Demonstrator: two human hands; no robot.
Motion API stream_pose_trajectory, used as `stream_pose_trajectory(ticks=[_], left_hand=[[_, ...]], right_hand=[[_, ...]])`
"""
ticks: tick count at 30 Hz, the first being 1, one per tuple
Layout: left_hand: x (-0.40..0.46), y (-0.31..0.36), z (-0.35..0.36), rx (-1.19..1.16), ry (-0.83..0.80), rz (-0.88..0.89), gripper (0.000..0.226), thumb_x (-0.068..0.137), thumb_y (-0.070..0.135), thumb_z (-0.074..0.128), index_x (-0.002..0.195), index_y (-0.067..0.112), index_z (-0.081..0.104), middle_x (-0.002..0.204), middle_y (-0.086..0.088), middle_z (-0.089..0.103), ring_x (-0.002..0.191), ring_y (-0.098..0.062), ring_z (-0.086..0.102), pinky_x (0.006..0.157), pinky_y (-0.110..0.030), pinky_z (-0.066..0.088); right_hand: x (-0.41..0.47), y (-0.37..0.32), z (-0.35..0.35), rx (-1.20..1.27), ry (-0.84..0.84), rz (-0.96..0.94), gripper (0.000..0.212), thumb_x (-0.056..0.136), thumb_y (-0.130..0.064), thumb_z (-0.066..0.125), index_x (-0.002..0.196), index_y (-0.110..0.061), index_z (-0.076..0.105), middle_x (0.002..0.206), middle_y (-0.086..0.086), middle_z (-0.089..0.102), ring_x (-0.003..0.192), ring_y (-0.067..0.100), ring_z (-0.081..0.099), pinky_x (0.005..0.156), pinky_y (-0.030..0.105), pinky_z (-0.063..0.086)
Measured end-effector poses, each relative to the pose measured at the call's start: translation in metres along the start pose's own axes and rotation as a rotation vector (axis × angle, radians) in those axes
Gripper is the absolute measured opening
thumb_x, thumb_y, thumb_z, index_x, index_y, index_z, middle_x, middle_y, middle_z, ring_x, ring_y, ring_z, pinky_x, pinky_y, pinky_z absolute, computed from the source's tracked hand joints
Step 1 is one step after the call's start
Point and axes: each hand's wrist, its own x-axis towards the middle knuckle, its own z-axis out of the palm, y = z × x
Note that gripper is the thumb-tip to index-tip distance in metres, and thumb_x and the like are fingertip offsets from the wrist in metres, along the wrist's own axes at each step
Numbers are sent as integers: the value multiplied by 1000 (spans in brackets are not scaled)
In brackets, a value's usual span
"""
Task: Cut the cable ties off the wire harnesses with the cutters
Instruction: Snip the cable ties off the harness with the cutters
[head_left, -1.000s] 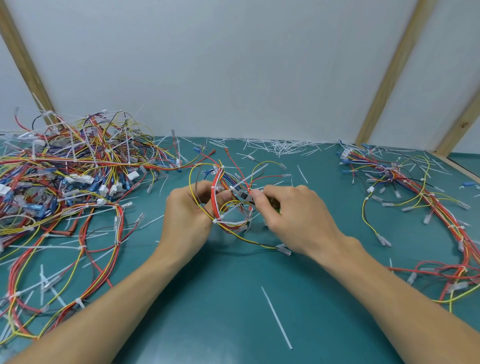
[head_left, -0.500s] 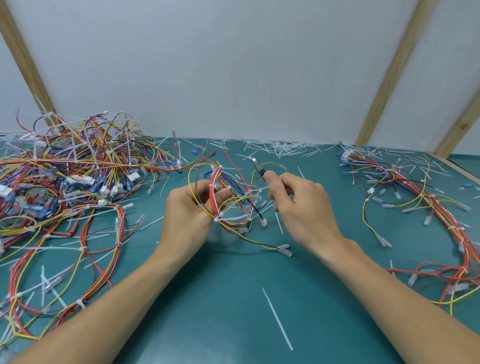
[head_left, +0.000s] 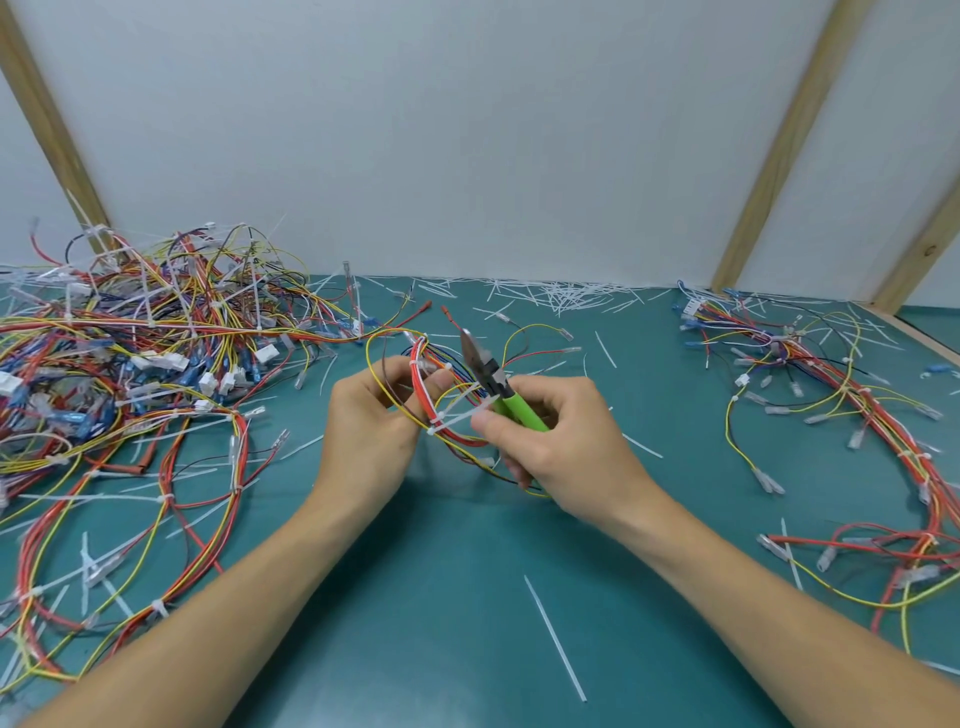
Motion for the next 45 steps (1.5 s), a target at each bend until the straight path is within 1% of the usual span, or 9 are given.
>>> stream_pose_trajectory(ticks=[4, 10, 14, 25, 31, 36, 39, 42, 45], left_hand=[[1, 1, 1, -6, 32, -17, 8, 90, 16, 73, 83, 14, 70, 57, 13, 63, 44, 1, 48, 48, -11, 41], [1, -2, -1, 16, 36, -70, 11, 94, 21, 70, 83, 18, 68, 52, 13, 56, 41, -4, 43, 43, -15, 35], [1, -2, -3, 29, 21, -84, 15, 93, 21, 72, 80, 20, 65, 58, -10, 58, 38, -19, 47, 40, -21, 34], [-3, 5, 0, -106, -195, -177, 13, 98, 2, 56, 108, 7, 61, 90, -8, 77, 82, -27, 77, 54, -27, 57], [-1, 3, -3, 81, -190, -212, 11, 89, 9, 64, 83, 7, 55, 68, -11, 73, 38, -24, 55, 39, -17, 33], [-7, 15, -5, -18, -94, -18, 28, 79, 17, 56, 56, -1, 55, 40, -10, 47, 34, -15, 32, 39, -17, 26], [-7, 18, -4, -25, -88, 34, 22, 82, 16, 59, 63, 7, 67, 41, -1, 48, 37, -9, 38, 43, -17, 34], [-9, 19, 0, -40, -148, -11, 14, 85, 23, 69, 86, 11, 77, 49, 4, 57, 43, -8, 44, 49, -18, 39], [-8, 17, 1, -73, -153, -33, 9, 89, 19, 73, 83, 16, 79, 61, 3, 66, 43, -7, 45, 46, -15, 37]], right_hand=[[-1, 1, 2, 19, -65, 33, 21, 88, -22, 73, 73, -9, 66, 52, 4, 51, 48, 20, 46, 50, 38, 43], [-2, 1, 4, -37, -88, 7, 14, 79, -28, 82, 75, -21, 72, 57, -8, 58, 54, 12, 49, 55, 26, 43], [-4, 4, 9, -222, -26, -24, 9, 80, -29, 77, 78, -23, 71, 63, 5, 62, 66, 33, 56, 63, 47, 52], [4, 12, -4, -170, 170, 0, 17, 85, -18, 78, 72, -24, 68, 55, -11, 57, 53, 6, 46, 54, 22, 37], [9, 15, -11, -48, 261, 53, 22, 86, -12, 75, 70, -24, 66, 53, -14, 57, 48, 6, 47, 55, 27, 43], [10, 15, -12, -37, 274, 54, 18, 86, -14, 74, 71, -21, 67, 50, -13, 56, 48, 10, 47, 53, 37, 44], [9, 13, -11, -19, 266, 60, 16, 86, -14, 73, 73, -17, 67, 51, -9, 53, 52, 17, 45, 57, 50, 49], [7, 10, -9, 23, 204, 65, 14, 86, -14, 74, 74, -14, 67, 52, -3, 53, 52, 20, 44, 54, 47, 43], [5, 8, -6, 89, 100, 99, 15, 90, -6, 73, 77, -8, 65, 52, 4, 50, 48, 20, 41, 50, 39, 37]])
